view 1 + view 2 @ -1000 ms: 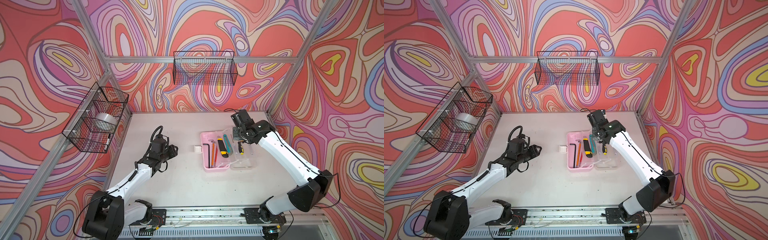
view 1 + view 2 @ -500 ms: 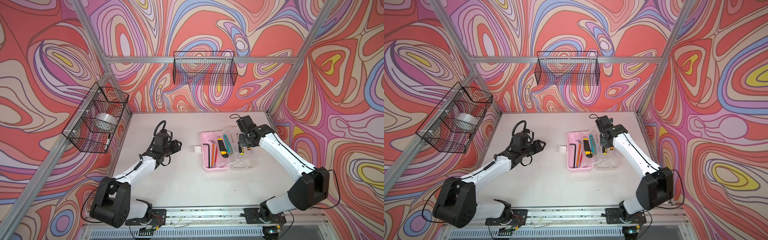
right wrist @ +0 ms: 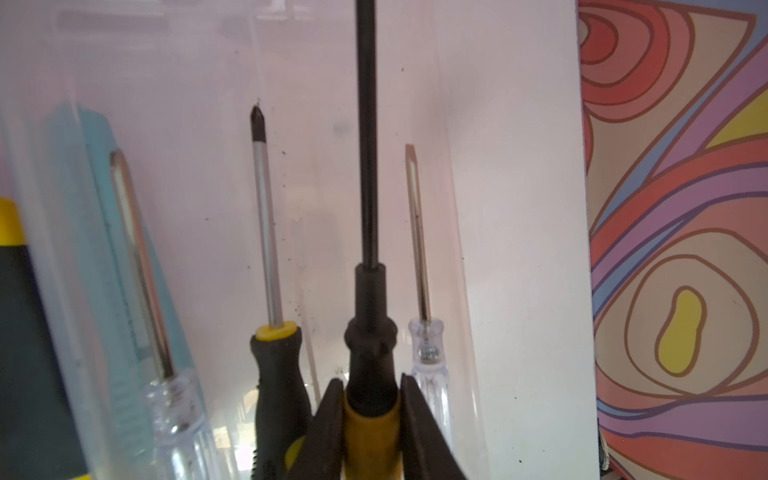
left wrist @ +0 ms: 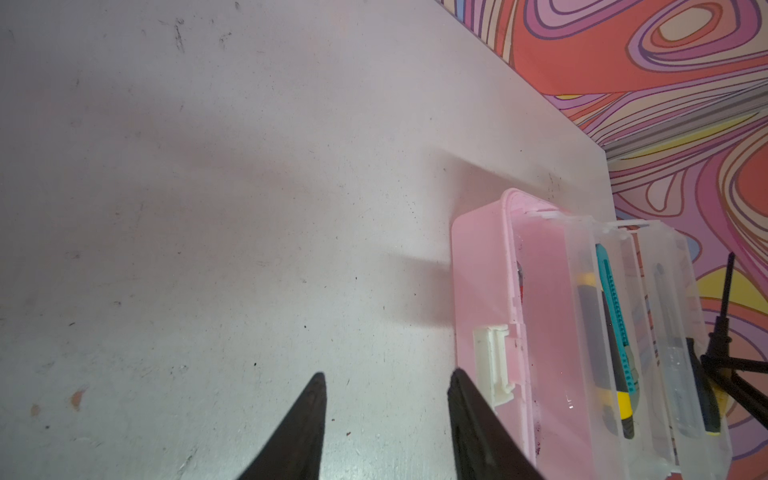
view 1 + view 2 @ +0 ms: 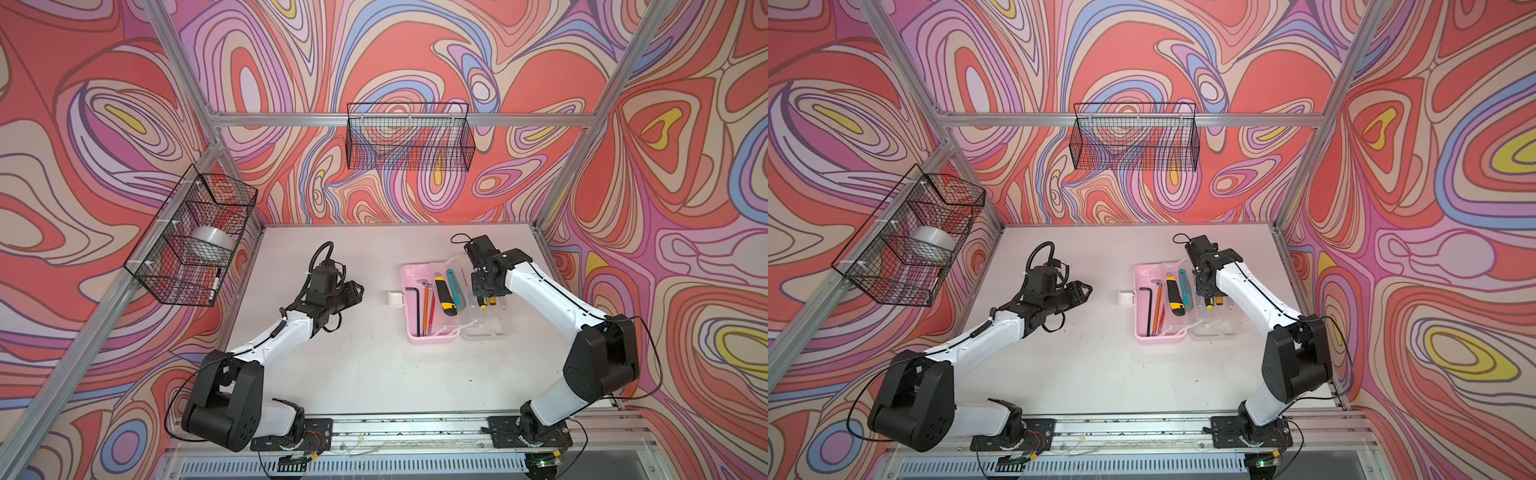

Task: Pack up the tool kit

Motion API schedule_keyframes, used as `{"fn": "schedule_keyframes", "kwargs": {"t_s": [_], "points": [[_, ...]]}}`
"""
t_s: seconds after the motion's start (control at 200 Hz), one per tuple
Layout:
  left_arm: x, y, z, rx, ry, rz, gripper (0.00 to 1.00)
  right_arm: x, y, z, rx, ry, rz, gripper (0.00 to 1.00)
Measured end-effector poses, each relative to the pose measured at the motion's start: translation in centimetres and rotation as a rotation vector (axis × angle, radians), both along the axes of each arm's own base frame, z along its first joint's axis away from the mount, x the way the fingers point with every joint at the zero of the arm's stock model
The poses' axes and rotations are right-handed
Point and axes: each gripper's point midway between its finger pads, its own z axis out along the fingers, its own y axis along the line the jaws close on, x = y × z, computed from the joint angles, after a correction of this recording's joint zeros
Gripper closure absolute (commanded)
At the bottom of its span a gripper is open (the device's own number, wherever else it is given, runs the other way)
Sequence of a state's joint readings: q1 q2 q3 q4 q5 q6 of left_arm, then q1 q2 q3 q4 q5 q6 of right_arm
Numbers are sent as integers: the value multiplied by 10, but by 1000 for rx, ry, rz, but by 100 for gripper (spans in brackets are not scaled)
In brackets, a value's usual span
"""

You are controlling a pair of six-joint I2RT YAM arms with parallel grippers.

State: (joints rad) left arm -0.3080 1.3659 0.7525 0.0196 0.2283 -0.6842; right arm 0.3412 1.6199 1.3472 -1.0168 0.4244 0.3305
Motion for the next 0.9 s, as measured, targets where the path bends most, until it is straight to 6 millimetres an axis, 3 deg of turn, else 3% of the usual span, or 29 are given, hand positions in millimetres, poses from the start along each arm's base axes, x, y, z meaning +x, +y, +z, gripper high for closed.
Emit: {"fn": "schedule_keyframes", "kwargs": {"t_s": [0.285,0.551,0.771,0.901], "points": [[0,0,0,0,0,0,50,1,-4,-3,-13,10,-6,62],[7,-6,13,-6,-22,-9,50,1,-3,12,17,-34,-13,61],[31,-34,39,-18,-78,-61,48,3,21,65,253,-271,6,60],[44,-68,49,-4,-101,-143,47,9,36,70,342,-315,26,59]]}}
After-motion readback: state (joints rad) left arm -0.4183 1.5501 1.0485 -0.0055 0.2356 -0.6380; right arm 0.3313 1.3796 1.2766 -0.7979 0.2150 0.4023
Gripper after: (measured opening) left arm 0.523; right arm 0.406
